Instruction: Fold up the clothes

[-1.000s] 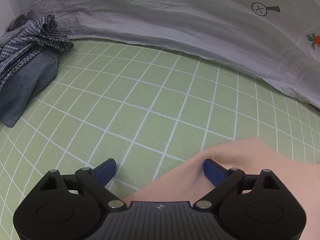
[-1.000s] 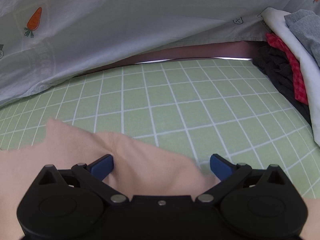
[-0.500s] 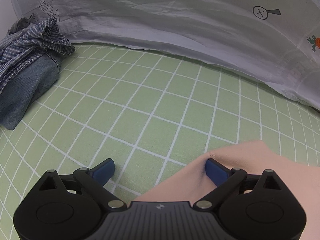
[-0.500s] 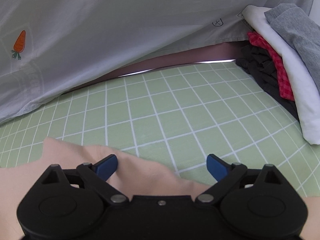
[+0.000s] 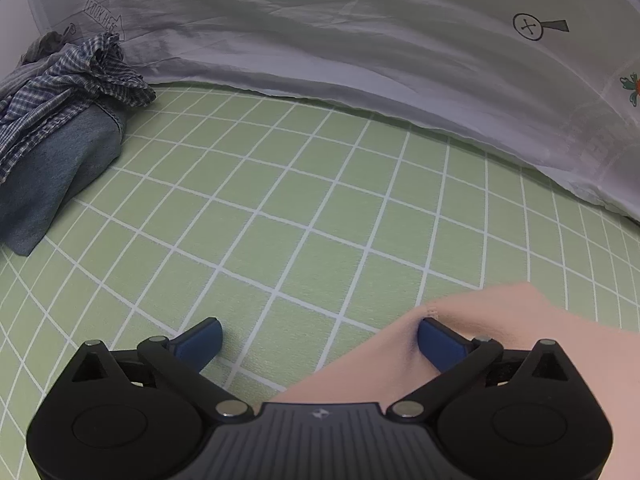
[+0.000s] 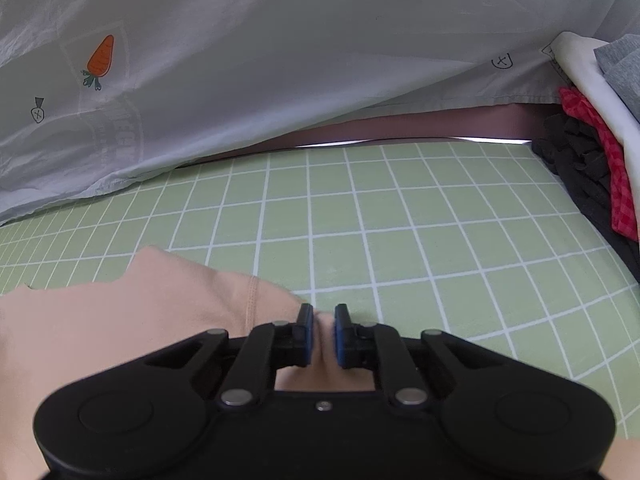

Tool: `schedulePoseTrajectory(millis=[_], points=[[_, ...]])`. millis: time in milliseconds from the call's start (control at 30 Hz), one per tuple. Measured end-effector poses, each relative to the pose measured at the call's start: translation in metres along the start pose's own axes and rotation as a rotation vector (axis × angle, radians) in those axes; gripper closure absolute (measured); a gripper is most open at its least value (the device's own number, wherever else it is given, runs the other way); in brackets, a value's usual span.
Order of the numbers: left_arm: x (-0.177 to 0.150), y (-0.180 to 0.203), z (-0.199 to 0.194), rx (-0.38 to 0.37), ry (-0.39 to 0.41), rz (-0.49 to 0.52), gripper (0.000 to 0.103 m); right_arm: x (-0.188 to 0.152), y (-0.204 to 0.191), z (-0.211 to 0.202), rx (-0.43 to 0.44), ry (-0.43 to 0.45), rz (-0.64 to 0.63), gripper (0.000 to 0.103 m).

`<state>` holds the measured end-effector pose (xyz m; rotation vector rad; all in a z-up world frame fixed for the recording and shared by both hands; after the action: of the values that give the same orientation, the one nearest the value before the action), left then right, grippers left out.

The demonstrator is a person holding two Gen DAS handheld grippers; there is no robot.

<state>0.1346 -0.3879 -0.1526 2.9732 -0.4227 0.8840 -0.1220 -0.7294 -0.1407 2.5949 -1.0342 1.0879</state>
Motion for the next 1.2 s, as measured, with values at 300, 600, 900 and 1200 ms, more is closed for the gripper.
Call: schedulePoseTrajectory(millis=[300,600,900,1200], points=[[0.000,-0.016,-0.024,-0.049,0.013,-0.088,0.002,-0.010,0.046,-0.035,-0.073,0.064,0.230,0.020],[-0.015,-0.014,-0.046,-0.043,0.014,-0.044,0.002,-0.033,0.100,-0.064,-0.194,0.071,0.404,0.019],[-0.035,0.002,-0.044,-0.027,-0.053,0.006,0.002,-0.058,0.114,-0.068,-0.323,0.011,0.282,0.020],[-0.045,0.002,-0.036,-0.018,-0.094,0.005,0.002,-0.084,0.133,-0.099,-0.419,0.029,0.341,0.020]])
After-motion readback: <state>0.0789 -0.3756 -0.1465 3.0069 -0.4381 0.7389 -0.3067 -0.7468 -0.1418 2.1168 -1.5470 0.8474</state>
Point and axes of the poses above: each gripper's, at about its wrist camera, not at the fingertips, and z roughly the way its jaws point, y to its right, x to its top, the point moved 3 cm from there along z, roughly the way its jaws point, and after that the axes turned 4 degrees about x, right-handed, at the moved point
